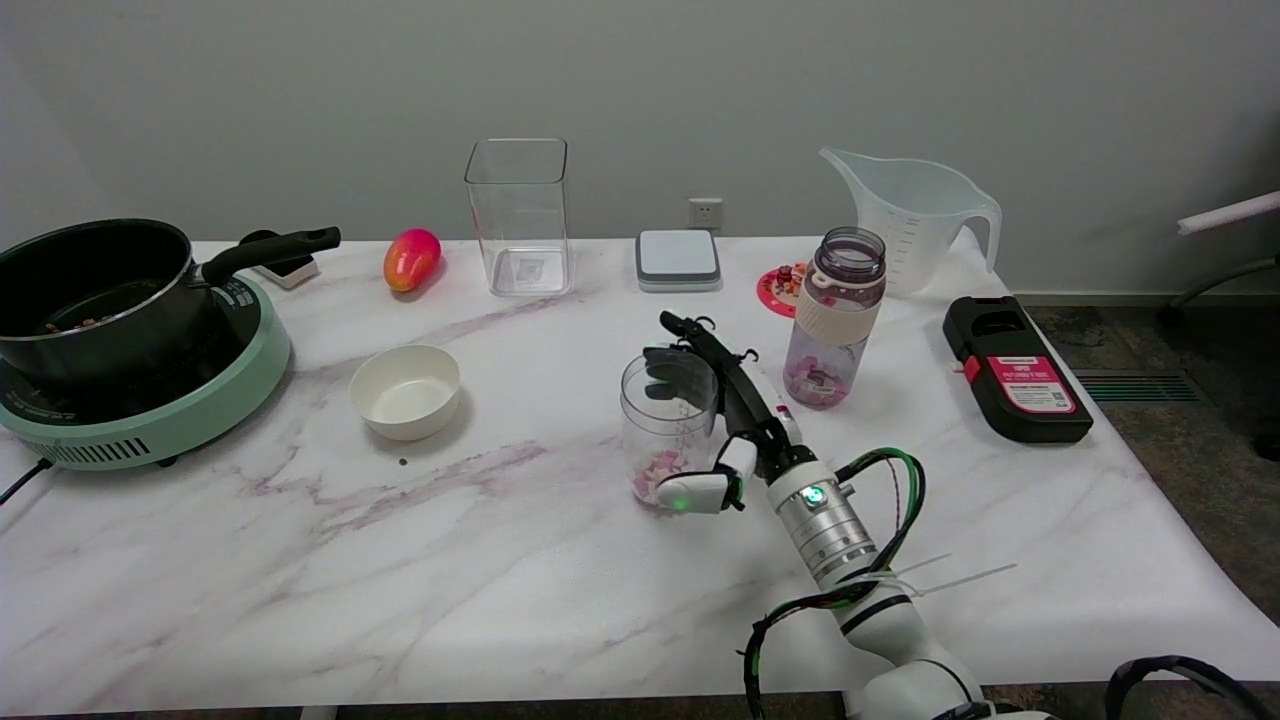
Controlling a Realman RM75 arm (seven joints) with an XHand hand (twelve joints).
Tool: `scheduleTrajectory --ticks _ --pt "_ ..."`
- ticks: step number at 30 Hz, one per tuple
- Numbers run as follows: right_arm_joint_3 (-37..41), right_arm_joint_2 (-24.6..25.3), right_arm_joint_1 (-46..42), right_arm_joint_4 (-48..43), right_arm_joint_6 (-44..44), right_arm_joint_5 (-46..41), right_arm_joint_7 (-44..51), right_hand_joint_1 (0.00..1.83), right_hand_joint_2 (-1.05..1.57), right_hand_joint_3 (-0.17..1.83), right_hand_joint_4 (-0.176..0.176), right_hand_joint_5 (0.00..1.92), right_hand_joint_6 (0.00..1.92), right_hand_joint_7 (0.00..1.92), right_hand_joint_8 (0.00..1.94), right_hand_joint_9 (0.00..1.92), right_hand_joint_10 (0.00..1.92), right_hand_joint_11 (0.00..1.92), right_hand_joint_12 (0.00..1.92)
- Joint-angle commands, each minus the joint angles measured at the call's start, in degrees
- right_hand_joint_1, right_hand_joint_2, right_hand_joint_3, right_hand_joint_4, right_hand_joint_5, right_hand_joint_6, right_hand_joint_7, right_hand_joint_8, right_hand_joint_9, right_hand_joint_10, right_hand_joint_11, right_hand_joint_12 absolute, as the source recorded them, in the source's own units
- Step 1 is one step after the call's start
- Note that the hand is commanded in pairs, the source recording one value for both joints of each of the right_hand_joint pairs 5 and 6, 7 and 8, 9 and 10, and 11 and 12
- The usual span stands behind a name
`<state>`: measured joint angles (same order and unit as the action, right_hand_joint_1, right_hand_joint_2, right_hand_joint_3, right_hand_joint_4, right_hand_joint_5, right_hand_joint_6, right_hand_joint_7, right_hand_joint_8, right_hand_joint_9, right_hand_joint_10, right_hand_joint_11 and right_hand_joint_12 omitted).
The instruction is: Pick up the transparent cup with candy inside.
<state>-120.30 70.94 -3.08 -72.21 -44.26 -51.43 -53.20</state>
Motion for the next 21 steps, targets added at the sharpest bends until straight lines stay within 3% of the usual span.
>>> scheduleTrajectory --ticks 1,3,10,16,21 --pt "-0.22 2.41 2.25 3.77 0.67 4.26 -3.55 1.23 -0.59 0.96 0.000 0.25 0.25 0.51 0.51 0.52 0.52 0.60 0.60" --pt "-0.22 2.58 2.25 3.93 0.67 4.26 -3.55 1.24 -0.55 1.07 0.000 0.25 0.25 0.52 0.52 0.52 0.52 0.59 0.59" --pt "-0.30 3.53 2.25 4.81 0.03 4.26 -3.39 1.30 -0.29 1.10 0.000 0.26 0.26 0.53 0.53 0.53 0.53 0.57 0.57" --pt "-0.22 3.66 2.25 4.97 -0.05 3.96 -3.20 1.39 0.13 0.89 0.000 0.35 0.35 0.59 0.59 0.57 0.57 0.80 0.80" --pt "-0.12 3.66 2.25 5.40 -0.59 3.78 -3.24 1.44 0.50 0.75 0.000 0.57 0.57 0.83 0.83 0.88 0.88 0.89 0.89"
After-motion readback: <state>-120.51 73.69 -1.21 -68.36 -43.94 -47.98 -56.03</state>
